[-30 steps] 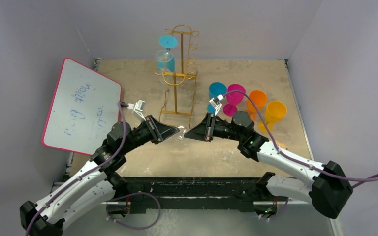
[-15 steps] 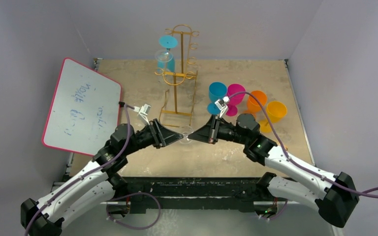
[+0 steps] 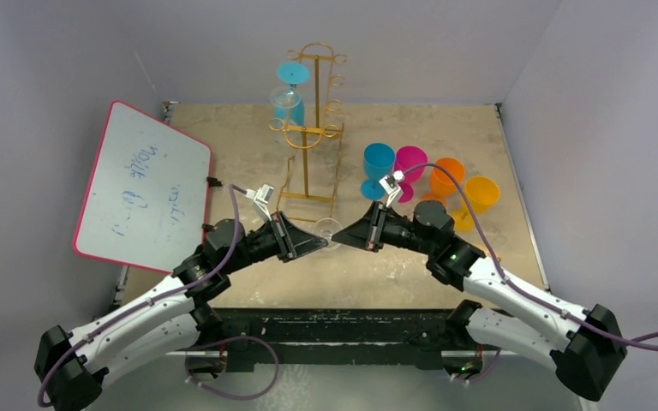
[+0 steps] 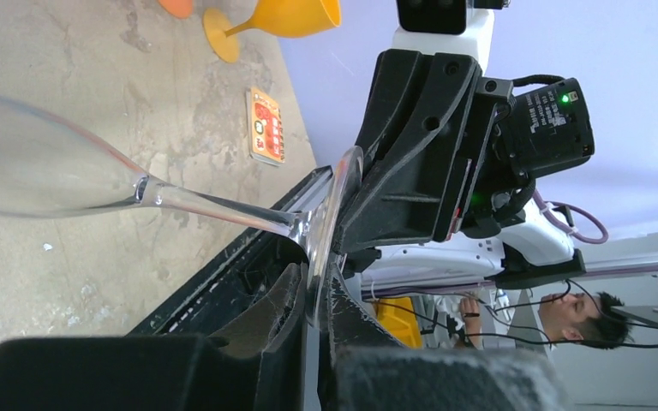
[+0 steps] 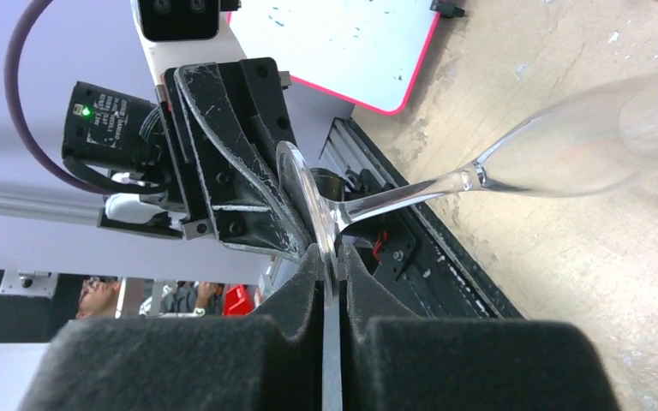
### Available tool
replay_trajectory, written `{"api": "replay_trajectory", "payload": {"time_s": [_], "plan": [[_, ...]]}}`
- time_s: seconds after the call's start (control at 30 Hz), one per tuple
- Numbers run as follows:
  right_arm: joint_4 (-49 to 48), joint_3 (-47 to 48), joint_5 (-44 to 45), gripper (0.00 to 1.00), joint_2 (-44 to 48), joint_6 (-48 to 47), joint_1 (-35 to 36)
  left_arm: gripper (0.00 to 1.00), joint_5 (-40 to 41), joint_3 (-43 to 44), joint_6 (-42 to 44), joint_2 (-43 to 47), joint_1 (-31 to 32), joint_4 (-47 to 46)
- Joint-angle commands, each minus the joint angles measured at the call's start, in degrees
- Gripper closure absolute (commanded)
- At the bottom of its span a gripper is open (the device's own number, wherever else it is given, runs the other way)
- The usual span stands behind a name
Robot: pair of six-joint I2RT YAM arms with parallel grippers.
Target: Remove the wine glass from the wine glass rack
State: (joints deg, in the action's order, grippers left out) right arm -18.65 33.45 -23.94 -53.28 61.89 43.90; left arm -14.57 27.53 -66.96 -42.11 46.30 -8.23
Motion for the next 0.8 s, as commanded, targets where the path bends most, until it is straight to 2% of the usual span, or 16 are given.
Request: {"api": "replay_trajectory", "payload": {"time_s": [0.0,0.03,0.1,0.2,0.3,0.5,0.57,0.67,0.77], "plan": [[-4.42,1.29,-1.67,0.87,2.91,0.16,0.33,1.0,1.13,0.21,0.78,-0.16,0.37,-3.73],[-4.33,1.51,-4.58,0.77,3.07,0.11,0.31,1.0,0.78,0.11,0.83,-0.12,0.37,-3.73],[-2.27,3.32,-5.82,0.66,4.34,-1.04,0.23,1.0,0.7,0.29,1.72,0.68,0.35,-1.57],[13.38,9.28,3.7,0.56,8.17,-6.94,0.22,1.0,0.05,0.69,3.93,3.17,0.42,1.75],[25.63,13.5,15.98,0.51,12.22,-10.96,0.22,1.0,-1.69,2.5,7.28,5.18,0.45,5.44],[34.79,15.1,30.99,0.46,18.0,-11.43,0.22,1.0,-2.46,4.0,12.99,9.21,0.4,8.07],[40.2,17.32,40.97,0.46,20.21,-8.9,0.22,1.0,-0.92,4.09,17.85,10.34,0.41,8.9],[38.49,16.54,46.67,0.39,25.99,-11.6,0.22,1.0,1.88,6.77,28.05,10.39,0.36,15.27],[34.98,15.88,47.88,0.32,29.13,-15.99,0.24,1.0,-2.5,7.32,37.65,9.82,0.43,13.57]]}}
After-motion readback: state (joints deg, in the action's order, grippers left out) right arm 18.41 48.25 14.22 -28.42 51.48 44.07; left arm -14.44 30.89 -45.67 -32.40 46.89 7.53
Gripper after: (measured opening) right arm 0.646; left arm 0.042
